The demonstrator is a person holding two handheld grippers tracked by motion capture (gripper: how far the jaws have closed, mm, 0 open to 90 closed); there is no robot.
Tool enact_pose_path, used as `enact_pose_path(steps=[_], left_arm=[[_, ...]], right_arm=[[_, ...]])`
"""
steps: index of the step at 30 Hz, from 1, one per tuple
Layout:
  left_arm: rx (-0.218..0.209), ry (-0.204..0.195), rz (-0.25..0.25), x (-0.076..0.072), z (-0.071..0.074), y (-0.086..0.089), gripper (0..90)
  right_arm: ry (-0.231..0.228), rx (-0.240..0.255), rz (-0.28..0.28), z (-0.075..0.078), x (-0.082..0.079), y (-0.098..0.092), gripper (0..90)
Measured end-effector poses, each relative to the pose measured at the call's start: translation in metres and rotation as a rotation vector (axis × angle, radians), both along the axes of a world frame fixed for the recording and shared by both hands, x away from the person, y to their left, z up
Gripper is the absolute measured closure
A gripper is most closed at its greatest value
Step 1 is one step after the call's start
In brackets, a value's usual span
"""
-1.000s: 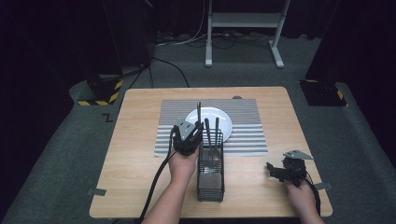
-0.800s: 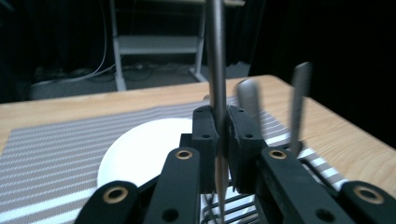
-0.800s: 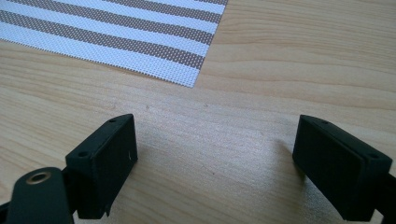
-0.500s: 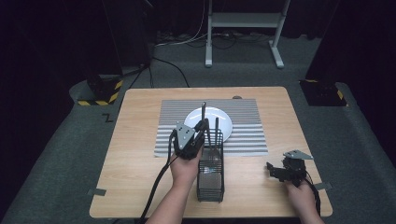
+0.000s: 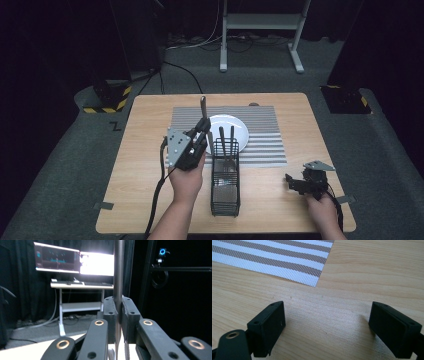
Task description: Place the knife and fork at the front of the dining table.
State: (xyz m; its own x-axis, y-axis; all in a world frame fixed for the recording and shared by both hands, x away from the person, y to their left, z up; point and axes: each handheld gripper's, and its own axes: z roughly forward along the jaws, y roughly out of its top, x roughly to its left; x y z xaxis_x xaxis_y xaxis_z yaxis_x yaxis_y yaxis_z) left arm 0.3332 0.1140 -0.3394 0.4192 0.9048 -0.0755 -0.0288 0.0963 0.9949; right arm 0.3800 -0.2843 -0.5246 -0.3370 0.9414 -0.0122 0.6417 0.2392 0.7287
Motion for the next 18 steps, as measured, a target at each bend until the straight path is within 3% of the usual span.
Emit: enact_pose_path(steps=[9, 13, 18], left_arm=[[-0.004, -0.004, 0.063, -0.001, 0.007, 0.026, 83.0], [0.012, 0.029, 0.096, 0.003, 0.0, 0.039, 83.0], [0.04, 0.095, 0.139, 0.012, -0.023, 0.051, 83.0]], right_arm=[[0.0, 0.0, 0.0, 0.0, 0.0, 0.0, 13.5], [-0.001, 0.001, 0.001, 0.0, 0.0, 0.0, 13.5], [0.0, 0.0, 0.0, 0.0, 0.0, 0.0, 13.5]])
